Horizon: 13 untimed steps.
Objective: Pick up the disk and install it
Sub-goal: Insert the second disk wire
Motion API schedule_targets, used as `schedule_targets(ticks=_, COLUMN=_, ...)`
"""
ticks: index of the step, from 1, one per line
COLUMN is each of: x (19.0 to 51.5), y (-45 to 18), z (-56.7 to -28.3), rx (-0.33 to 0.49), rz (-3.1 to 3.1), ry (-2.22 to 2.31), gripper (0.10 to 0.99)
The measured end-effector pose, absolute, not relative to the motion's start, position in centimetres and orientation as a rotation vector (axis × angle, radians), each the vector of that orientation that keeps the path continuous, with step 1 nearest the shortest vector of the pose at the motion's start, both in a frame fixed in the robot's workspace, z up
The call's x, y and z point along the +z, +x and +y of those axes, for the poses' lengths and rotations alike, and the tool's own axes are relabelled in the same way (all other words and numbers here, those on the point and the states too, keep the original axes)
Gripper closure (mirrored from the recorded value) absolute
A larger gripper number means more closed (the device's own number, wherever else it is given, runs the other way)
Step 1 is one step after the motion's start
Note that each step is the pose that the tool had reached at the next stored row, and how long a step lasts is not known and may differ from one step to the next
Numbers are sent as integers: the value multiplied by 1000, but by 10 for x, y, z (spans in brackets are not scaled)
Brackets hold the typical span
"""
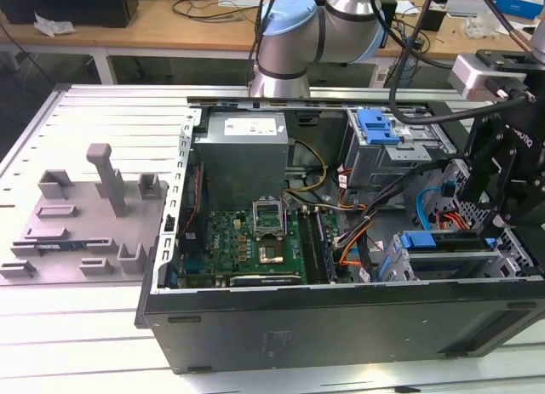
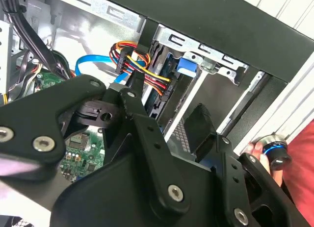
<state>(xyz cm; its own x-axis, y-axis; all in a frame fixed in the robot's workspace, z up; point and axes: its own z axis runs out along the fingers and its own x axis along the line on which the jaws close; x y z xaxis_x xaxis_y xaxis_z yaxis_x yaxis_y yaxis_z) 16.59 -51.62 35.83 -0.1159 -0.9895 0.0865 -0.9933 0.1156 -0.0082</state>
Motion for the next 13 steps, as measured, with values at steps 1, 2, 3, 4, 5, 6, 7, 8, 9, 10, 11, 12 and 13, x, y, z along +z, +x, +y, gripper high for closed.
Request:
schedule_targets(ticks=1, x=358, y=166, z=-516, rx=98, rz=-2301, ry=2048, gripper=482)
schedule_targets(ticks=2, x=358, y=166, z=-516, rx=98, rz=-2301, ry=2048, gripper=482)
schedule_targets(ticks=3, x=358, y=166, z=-516, rx=98, rz=-2301, ry=2048, gripper=482)
schedule_targets(ticks=4, x=358, y=166, z=-516, rx=98, rz=-2301, ry=2048, gripper=482)
schedule_targets(ticks=5, x=358, y=166, z=-516, rx=98, rz=-2301, ry=2048, gripper=482)
schedule_targets(ticks=6, x=358, y=166, z=-516, rx=99, rz=-2301, ry=2048, gripper=482)
schedule_targets(ticks=7, x=361, y=166, z=-512, rx=105, rz=-2296, ry=2043, gripper=482)
schedule_targets(ticks=8, x=371, y=166, z=-502, rx=111, rz=-2286, ry=2036, gripper=482)
schedule_targets(ticks=9, x=379, y=166, z=-495, rx=113, rz=-2277, ry=2028, gripper=482)
schedule_targets(ticks=10, x=383, y=166, z=-491, rx=115, rz=-2263, ry=2017, gripper=482)
schedule_targets(ticks=11, x=384, y=166, z=-489, rx=115, rz=-2252, ry=2008, gripper=482)
schedule_targets(ticks=12, x=384, y=166, z=-487, rx=116, rz=-2238, ry=1997, gripper=482)
schedule_targets(ticks=13, x=385, y=166, z=-484, rx=117, rz=-2213, ry=1977, gripper=482)
